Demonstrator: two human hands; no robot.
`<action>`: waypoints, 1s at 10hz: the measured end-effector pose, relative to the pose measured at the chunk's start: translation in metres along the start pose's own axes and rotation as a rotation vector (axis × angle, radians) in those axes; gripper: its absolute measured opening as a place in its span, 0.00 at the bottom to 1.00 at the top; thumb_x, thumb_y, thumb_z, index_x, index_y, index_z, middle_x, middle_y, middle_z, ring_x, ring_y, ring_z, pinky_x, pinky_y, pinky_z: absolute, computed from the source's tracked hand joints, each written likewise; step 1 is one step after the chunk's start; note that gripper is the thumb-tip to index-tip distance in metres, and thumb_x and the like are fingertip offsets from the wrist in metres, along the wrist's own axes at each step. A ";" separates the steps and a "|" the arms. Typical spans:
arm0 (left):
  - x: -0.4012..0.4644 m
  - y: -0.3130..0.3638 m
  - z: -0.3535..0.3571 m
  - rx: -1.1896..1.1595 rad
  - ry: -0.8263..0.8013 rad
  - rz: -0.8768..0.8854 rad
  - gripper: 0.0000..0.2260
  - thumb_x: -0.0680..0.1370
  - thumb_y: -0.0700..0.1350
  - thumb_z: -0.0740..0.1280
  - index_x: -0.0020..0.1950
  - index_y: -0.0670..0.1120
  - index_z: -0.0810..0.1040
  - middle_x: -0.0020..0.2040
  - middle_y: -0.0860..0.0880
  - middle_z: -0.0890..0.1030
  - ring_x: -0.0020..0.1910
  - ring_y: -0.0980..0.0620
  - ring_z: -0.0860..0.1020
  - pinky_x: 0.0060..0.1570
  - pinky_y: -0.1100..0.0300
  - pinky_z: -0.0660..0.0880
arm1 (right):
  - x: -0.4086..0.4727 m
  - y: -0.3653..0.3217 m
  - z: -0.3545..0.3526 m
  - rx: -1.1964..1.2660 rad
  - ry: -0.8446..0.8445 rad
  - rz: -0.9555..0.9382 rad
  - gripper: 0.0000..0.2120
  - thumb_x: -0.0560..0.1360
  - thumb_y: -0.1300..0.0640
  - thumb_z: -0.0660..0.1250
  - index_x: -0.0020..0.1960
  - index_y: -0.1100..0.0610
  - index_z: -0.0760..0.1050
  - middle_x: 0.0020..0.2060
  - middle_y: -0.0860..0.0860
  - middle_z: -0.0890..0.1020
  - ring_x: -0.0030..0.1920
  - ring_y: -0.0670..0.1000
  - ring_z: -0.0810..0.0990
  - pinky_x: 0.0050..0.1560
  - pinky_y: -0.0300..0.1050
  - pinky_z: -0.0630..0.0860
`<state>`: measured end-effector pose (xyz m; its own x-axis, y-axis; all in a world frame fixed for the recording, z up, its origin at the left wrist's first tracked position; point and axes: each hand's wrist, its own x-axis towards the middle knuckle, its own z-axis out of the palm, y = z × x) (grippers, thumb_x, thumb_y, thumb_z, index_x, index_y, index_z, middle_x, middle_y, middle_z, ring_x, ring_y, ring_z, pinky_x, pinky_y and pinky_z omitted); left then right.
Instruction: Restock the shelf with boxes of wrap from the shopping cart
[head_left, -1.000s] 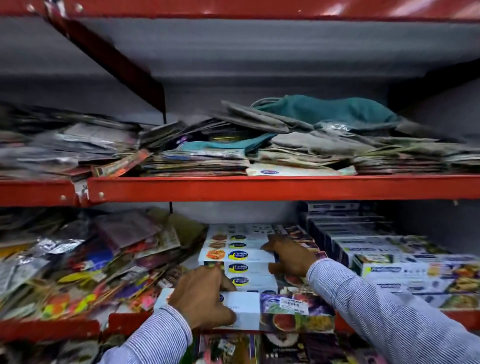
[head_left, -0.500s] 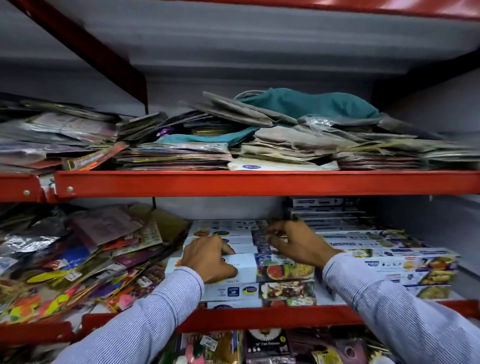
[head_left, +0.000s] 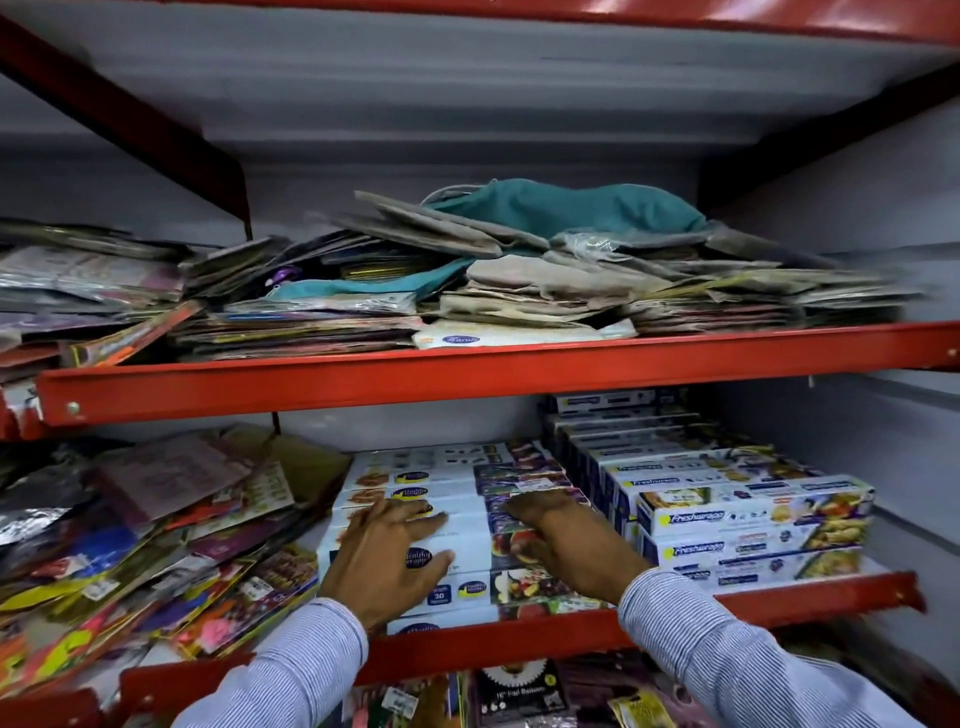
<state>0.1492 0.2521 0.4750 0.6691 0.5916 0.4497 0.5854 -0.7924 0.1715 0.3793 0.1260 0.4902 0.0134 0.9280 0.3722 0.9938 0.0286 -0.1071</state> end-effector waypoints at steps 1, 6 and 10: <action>-0.003 -0.005 0.007 0.051 0.004 0.034 0.25 0.78 0.68 0.56 0.74 0.62 0.67 0.75 0.57 0.70 0.75 0.53 0.65 0.74 0.49 0.60 | -0.001 0.000 0.006 0.007 0.016 -0.020 0.22 0.82 0.52 0.59 0.76 0.52 0.64 0.75 0.49 0.69 0.75 0.53 0.65 0.73 0.48 0.66; -0.016 -0.008 0.036 0.397 0.177 0.123 0.32 0.81 0.66 0.50 0.80 0.49 0.55 0.80 0.44 0.58 0.79 0.37 0.55 0.71 0.30 0.52 | -0.009 -0.010 0.058 -0.263 0.210 -0.019 0.28 0.83 0.41 0.47 0.80 0.51 0.52 0.79 0.49 0.59 0.80 0.52 0.56 0.76 0.60 0.48; -0.026 0.002 0.029 0.420 0.233 0.073 0.35 0.81 0.66 0.51 0.80 0.44 0.52 0.82 0.42 0.52 0.80 0.38 0.47 0.72 0.26 0.49 | -0.014 -0.024 0.052 -0.261 0.322 0.074 0.32 0.82 0.40 0.48 0.81 0.50 0.45 0.81 0.51 0.46 0.81 0.55 0.45 0.75 0.67 0.47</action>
